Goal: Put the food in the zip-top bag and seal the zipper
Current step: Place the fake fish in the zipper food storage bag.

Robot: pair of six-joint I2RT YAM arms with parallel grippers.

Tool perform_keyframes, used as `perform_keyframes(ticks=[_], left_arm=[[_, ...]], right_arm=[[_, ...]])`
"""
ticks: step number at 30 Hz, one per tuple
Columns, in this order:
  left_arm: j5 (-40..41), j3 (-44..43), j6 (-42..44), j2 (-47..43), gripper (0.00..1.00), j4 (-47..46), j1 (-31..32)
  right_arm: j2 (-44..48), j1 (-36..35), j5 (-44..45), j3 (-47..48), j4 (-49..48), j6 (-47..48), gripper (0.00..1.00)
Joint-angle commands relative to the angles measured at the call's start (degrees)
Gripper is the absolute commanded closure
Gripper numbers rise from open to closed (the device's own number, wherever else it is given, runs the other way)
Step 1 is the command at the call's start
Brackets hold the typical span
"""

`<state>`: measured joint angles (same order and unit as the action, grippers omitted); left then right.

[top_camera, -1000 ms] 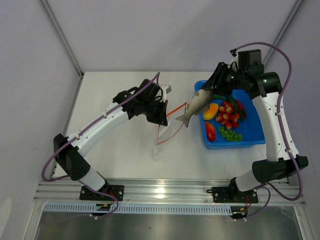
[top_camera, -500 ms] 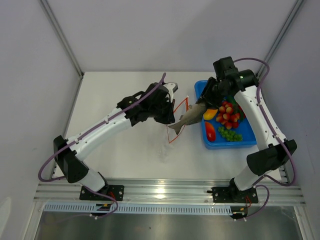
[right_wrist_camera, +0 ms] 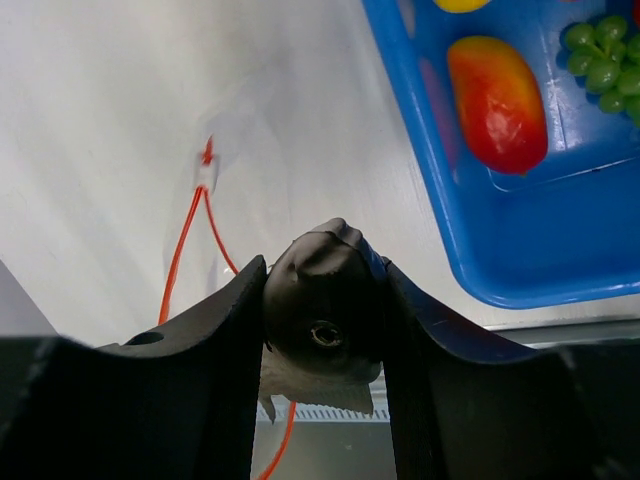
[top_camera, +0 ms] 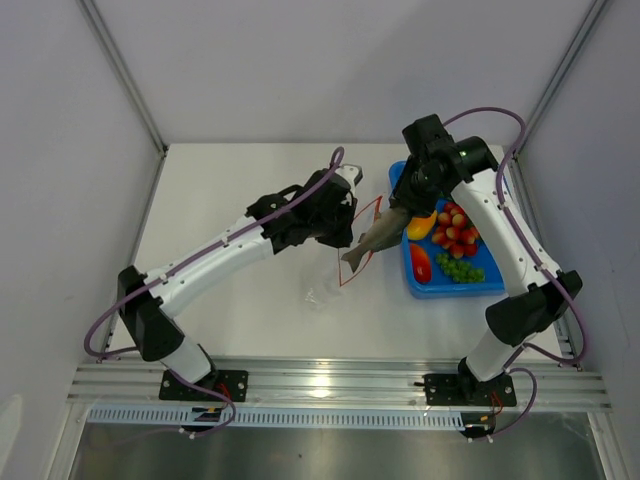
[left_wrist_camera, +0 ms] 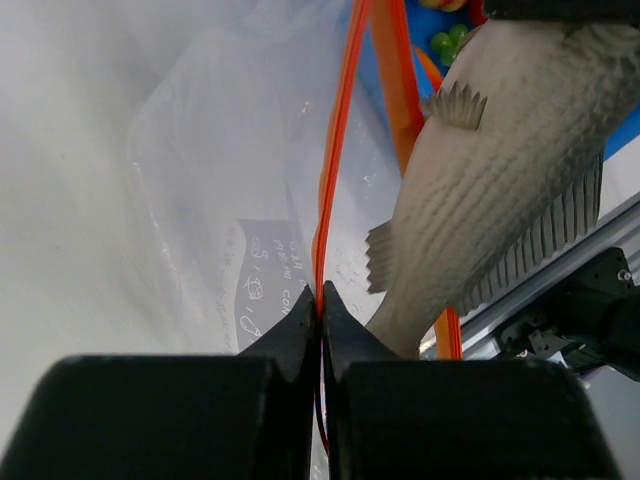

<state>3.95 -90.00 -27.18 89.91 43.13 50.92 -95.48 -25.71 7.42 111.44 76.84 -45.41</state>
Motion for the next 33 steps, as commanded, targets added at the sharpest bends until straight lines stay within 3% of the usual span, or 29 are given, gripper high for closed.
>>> perform_keyframes(ticks=[1, 13, 19, 33], left_arm=[[4.13, -4.65, -0.95, 1.84, 0.99, 0.54, 1.29], [9.32, -9.41, -0.07, 6.51, 0.99, 2.04, 4.46], [10.73, -9.84, -0.15, 7.91, 0.99, 2.92, 4.72], [11.17, -12.04, 1.95, 10.55, 0.99, 4.33, 4.46]], right_arm=[[-0.49, -1.44, 3.04, 3.52, 6.22, -1.26, 1.0], [-1.81, -3.2, 0.75, 2.91, 7.36, -1.96, 0.97], [-1.82, -3.82, 3.91, 5.54, 10.0, -1.26, 0.98], [3.54, -3.73, 4.09, -1.39, 10.26, 1.46, 0.98]])
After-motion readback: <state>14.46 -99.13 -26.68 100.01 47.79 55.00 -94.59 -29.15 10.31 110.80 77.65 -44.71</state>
